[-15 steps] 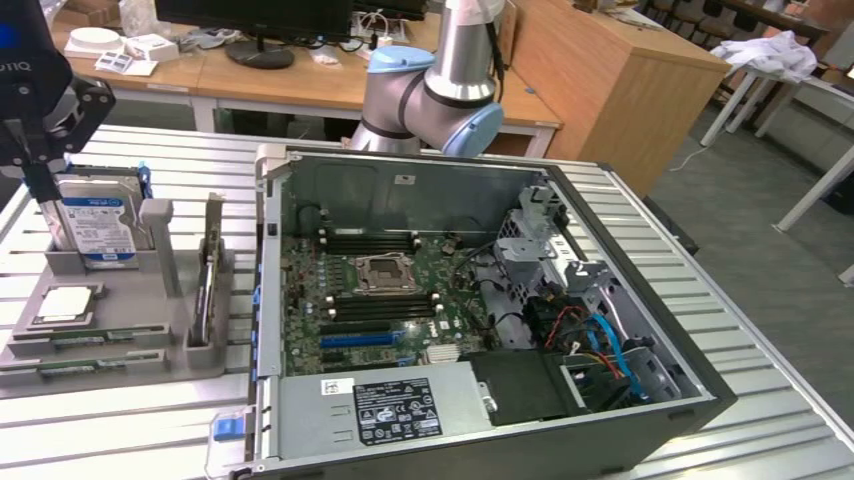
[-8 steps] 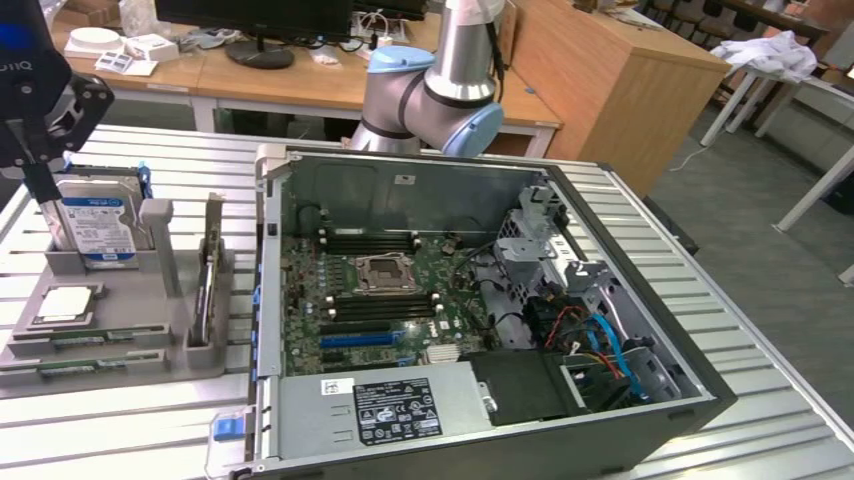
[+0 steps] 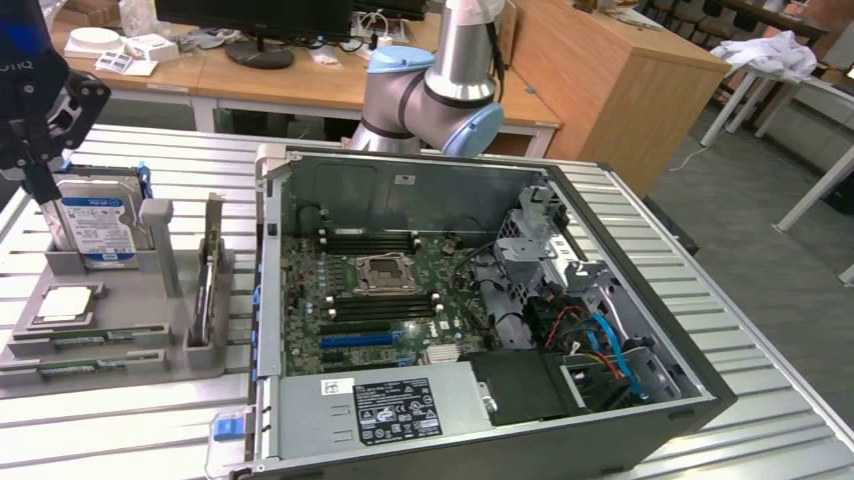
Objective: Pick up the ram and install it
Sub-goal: 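Pick up the ram and move it above insertion slot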
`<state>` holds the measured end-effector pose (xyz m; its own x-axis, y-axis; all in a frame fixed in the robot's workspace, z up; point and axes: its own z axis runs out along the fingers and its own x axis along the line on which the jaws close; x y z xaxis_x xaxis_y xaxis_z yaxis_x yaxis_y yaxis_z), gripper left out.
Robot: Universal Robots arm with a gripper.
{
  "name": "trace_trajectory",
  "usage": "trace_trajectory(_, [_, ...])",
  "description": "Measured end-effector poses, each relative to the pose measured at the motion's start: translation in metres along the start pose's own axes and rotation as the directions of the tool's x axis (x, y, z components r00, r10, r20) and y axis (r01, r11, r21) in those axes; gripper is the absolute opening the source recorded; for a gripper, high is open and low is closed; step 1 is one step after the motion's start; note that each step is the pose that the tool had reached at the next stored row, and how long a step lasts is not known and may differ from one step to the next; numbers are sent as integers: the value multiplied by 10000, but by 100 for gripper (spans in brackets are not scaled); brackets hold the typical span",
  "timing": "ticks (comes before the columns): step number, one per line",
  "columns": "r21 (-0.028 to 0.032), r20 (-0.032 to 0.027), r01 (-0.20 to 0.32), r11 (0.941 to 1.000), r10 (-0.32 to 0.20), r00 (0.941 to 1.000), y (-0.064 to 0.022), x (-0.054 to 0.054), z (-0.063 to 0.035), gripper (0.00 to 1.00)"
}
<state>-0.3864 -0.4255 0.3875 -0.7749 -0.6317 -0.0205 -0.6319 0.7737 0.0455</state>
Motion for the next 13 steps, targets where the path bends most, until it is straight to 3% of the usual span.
trace_trajectory(7, [-31, -57, 1188, 9929, -1188, 9929, 0, 0, 5, 11])
trace_trajectory(13, [-62, -102, 2220, 9750, -2220, 9750, 0, 0, 8, 11])
